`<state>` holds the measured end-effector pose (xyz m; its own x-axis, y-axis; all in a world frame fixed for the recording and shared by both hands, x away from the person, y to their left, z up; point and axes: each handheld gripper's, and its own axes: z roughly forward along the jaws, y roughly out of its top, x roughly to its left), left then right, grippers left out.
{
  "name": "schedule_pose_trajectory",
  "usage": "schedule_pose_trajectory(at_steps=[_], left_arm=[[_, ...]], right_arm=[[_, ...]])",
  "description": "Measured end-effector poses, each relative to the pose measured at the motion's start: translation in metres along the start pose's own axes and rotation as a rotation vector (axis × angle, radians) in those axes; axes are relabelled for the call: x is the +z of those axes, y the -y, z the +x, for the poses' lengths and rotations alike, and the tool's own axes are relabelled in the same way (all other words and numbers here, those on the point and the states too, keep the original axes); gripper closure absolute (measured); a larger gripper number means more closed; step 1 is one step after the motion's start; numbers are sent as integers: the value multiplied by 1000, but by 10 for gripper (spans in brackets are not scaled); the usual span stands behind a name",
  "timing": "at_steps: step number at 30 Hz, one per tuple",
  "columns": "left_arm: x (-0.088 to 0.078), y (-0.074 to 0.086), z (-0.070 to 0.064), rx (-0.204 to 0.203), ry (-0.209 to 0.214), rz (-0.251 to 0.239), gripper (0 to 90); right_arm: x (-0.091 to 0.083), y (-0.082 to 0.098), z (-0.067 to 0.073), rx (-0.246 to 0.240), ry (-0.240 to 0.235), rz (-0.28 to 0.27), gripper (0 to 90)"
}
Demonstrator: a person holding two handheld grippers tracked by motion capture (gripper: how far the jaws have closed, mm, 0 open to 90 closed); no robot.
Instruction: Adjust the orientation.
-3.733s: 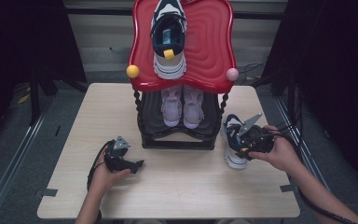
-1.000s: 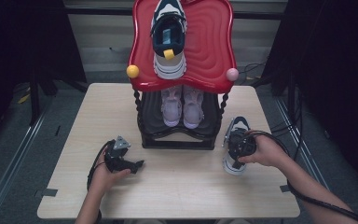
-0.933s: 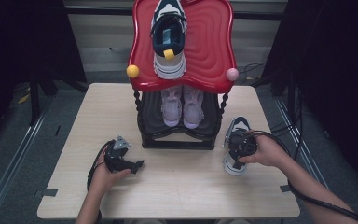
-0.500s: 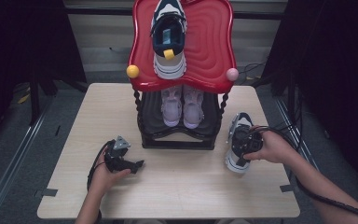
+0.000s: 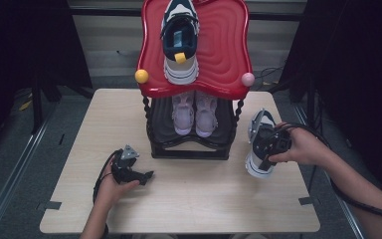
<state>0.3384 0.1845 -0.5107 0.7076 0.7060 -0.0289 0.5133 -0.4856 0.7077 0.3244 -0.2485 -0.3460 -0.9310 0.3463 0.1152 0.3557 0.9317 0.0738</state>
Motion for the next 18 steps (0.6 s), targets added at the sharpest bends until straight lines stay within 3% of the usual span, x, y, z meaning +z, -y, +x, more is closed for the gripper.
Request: schedule_pose_trajectory(at_steps=[5,9,12,18], left_arm=[[0,0,0,1,0,0,40],[0,0,0,1,0,0,40],[0,0,0,3,0,2,40],[0,0,0,1,0,0,40]], right_arm=[[-20,-2,5,-8,5,1,738],[-36,-3,8,-3,2,-19,736],[-47,-3,9,-27,9,-44,735],[-71,-2,12,-16,17,-57,735]])
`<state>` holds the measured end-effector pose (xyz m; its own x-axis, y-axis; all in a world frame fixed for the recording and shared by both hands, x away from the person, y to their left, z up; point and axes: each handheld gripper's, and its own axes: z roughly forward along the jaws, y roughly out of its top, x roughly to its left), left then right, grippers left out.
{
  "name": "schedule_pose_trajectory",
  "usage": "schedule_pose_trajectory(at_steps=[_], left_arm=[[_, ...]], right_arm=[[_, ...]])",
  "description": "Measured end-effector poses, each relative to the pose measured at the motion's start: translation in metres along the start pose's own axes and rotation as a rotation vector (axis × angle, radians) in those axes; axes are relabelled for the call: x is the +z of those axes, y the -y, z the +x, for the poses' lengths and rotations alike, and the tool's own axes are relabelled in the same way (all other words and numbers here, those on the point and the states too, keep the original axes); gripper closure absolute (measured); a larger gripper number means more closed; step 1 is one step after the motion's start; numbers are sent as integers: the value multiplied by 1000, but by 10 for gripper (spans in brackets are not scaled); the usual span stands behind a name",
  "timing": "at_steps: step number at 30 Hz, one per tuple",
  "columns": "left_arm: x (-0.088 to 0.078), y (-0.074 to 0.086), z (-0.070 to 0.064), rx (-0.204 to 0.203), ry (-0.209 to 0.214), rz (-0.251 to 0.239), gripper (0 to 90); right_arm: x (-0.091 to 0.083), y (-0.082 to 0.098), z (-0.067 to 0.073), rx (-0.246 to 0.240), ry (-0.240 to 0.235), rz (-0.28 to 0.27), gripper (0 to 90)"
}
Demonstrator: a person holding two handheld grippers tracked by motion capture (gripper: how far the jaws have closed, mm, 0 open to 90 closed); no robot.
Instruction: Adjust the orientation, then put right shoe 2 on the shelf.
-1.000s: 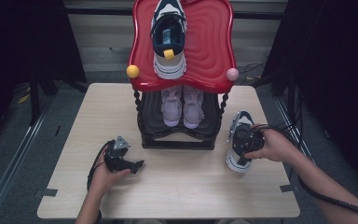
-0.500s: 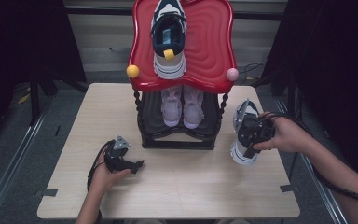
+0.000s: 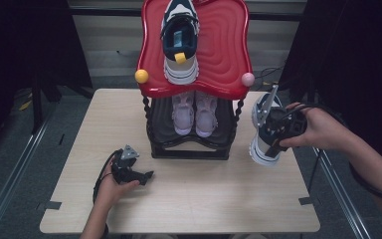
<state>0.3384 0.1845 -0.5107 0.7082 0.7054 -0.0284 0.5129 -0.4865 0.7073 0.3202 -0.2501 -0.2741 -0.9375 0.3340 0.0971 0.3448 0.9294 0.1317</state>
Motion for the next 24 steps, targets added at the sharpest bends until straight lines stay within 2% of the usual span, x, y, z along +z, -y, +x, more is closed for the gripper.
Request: schedule_pose_trajectory(at_steps=[8,10,11,17,24], left_arm=[[0,0,0,1,0,1,40],[0,0,0,0,0,0,40],[0,0,0,0,0,0,40],[-1,0,0,8,0,5,40],[-1,0,0,11,0,5,40]], right_arm=[[-30,-4,3,-14,22,5,732],[-38,-5,4,-3,28,12,732],[-41,-6,4,-15,34,12,731],[-61,-9,2,-24,35,-16,731],[-86,-15,-1,-22,55,-18,730]])
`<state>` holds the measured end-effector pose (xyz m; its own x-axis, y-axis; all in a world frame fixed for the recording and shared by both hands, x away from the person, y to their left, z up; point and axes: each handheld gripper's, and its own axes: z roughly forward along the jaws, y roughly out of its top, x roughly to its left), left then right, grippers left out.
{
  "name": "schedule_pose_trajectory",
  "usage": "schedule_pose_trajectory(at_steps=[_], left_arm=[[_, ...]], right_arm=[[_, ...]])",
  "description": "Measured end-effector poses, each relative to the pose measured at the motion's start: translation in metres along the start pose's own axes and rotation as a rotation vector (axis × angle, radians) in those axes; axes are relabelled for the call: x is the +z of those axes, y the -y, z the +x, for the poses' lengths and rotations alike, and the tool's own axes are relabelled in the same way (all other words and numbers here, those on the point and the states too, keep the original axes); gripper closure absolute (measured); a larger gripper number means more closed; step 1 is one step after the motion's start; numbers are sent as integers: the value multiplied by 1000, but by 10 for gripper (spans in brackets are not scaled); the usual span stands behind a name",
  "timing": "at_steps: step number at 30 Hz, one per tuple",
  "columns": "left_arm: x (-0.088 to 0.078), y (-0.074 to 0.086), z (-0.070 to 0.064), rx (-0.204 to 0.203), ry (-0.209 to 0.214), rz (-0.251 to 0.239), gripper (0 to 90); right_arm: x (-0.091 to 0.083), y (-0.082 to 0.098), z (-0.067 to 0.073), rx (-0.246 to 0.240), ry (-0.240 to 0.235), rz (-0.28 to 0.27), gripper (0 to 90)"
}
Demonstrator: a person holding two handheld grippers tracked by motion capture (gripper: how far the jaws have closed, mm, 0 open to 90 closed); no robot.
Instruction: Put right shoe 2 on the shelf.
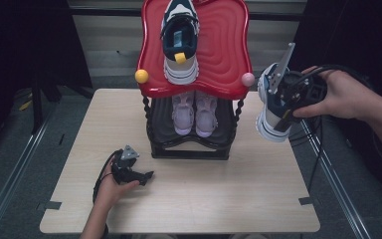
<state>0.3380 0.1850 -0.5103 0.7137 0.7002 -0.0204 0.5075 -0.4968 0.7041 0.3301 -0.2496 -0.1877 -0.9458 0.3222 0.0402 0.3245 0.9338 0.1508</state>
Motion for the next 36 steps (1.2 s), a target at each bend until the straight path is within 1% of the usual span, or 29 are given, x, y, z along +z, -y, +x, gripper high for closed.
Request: schedule_pose_trajectory(at_steps=[6,7,13,16,18,22,23,25,27,29,36], left_arm=[[0,0,0,-1,-2,-3,40],[0,0,0,-1,-2,-4,40],[0,0,0,3,-4,-4,39],[0,0,0,3,-4,-4,39],[0,0,0,4,-4,-4,39],[0,0,0,4,-4,-4,39],[0,0,0,4,-3,-4,39],[0,0,0,4,-4,-4,39],[0,0,0,3,-4,-4,39],[0,0,0,4,-4,-4,39],[0,0,0,4,-3,-5,38]], right_arm=[[-21,-8,-3,-5,35,20,729],[-25,-9,-2,1,46,28,729],[-46,-19,0,-3,84,37,727],[-57,-26,0,-11,96,46,725],[-63,-32,2,-23,114,55,724],[-75,-42,3,-29,135,49,721],[-78,-44,3,-42,139,46,721],[-82,-50,3,-39,151,48,721],[-86,-55,3,-49,160,43,720],[-89,-60,4,-49,168,43,718],[-93,-78,4,-78,199,44,716]])
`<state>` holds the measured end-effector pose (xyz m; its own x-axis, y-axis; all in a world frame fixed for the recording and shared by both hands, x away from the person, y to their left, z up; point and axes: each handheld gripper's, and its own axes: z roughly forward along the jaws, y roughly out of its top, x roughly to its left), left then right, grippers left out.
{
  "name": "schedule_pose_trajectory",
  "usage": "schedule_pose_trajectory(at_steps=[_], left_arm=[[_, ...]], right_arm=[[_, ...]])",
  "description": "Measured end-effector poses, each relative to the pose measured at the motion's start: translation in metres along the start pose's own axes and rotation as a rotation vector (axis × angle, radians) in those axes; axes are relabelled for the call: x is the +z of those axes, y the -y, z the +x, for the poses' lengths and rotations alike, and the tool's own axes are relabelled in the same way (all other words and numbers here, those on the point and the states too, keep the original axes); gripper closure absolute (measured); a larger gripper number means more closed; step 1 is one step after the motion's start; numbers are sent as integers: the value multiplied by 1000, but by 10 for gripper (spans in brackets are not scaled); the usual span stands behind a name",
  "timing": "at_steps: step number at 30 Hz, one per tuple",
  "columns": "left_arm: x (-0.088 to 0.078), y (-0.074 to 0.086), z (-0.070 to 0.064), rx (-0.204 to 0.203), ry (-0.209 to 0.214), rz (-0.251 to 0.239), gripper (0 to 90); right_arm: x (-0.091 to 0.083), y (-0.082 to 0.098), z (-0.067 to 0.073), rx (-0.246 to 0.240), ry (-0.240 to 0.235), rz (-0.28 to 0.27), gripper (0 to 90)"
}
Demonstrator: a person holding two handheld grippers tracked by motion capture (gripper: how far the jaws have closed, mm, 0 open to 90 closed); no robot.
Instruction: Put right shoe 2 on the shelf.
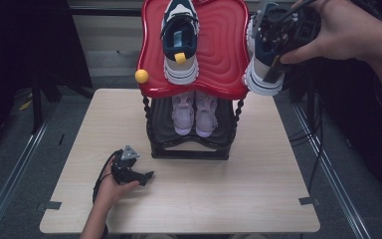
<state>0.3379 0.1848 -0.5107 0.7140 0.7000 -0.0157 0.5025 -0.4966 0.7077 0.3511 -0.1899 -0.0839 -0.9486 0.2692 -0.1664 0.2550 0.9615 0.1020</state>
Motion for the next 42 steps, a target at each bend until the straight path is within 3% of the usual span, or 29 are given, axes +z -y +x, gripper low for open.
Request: schedule_pose_trajectory(at_steps=[20,42], left_arm=[[0,0,-1,-2,6,1,36],[0,0,0,4,9,6,34]], right_arm=[[4,-33,-17,-30,63,-11,713],[11,-61,-22,-75,94,-10,709]])
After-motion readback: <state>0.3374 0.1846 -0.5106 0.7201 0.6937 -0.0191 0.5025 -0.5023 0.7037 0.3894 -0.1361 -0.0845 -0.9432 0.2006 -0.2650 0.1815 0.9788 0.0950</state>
